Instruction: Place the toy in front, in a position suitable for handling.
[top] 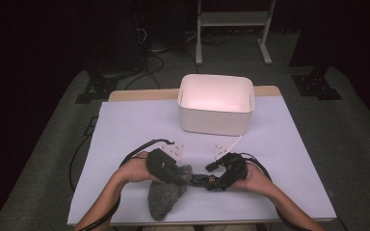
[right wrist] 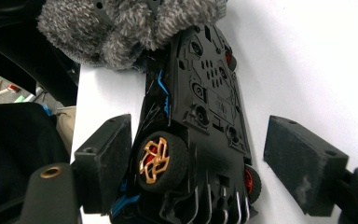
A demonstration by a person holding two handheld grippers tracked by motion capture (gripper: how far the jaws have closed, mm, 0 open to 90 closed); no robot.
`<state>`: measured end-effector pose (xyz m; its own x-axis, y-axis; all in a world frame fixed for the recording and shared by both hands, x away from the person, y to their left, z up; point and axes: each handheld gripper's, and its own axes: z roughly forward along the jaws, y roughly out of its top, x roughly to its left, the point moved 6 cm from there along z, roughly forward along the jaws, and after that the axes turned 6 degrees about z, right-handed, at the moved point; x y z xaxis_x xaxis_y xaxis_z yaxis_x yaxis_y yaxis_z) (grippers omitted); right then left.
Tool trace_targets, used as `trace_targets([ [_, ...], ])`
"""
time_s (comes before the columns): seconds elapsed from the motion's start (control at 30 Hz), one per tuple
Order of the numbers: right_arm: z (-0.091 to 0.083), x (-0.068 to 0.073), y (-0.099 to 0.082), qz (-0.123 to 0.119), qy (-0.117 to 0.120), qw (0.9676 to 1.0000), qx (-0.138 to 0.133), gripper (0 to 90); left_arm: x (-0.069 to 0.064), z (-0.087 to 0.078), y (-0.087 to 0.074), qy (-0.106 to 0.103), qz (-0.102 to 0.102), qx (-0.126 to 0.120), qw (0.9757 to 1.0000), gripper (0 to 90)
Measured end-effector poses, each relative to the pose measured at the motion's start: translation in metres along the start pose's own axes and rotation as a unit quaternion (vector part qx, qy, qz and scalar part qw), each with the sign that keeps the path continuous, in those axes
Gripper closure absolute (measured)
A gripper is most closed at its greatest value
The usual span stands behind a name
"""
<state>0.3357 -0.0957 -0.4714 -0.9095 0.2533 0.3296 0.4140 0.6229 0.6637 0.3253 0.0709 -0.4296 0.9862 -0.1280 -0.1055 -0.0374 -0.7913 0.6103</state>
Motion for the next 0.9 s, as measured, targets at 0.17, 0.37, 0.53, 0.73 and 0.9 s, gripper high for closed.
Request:
trace_targets([
  [0.17, 0.002, 0.002, -0.001, -0.006, -0.013, 0.9999, 0.002, 19.4, -0.003, 0.001, -0.001, -0.002, 0.002, 0.002, 1.0000, 73.8],
  [0.37, 0.004, 0.004, -0.005, -0.004, -0.022, 0.9997, 0.000, 16.6, -0.005, 0.003, -0.003, -0.006, 0.002, 0.000, 1.0000, 73.7],
  [0.53, 0.007, 0.007, -0.008, -0.003, -0.025, 0.9997, 0.000, 16.0, -0.008, 0.005, -0.004, -0.012, 0.005, 0.002, 0.9999, 73.8],
  [0.73, 0.013, 0.010, -0.014, -0.001, -0.024, 0.9997, 0.006, 15.1, -0.013, 0.009, -0.008, -0.024, 0.006, 0.004, 0.9997, 73.9],
  [0.9, 0.020, 0.014, -0.018, -0.012, -0.031, 0.9992, 0.021, 15.1, -0.018, 0.014, -0.011, -0.033, 0.007, 0.009, 0.9994, 73.8],
])
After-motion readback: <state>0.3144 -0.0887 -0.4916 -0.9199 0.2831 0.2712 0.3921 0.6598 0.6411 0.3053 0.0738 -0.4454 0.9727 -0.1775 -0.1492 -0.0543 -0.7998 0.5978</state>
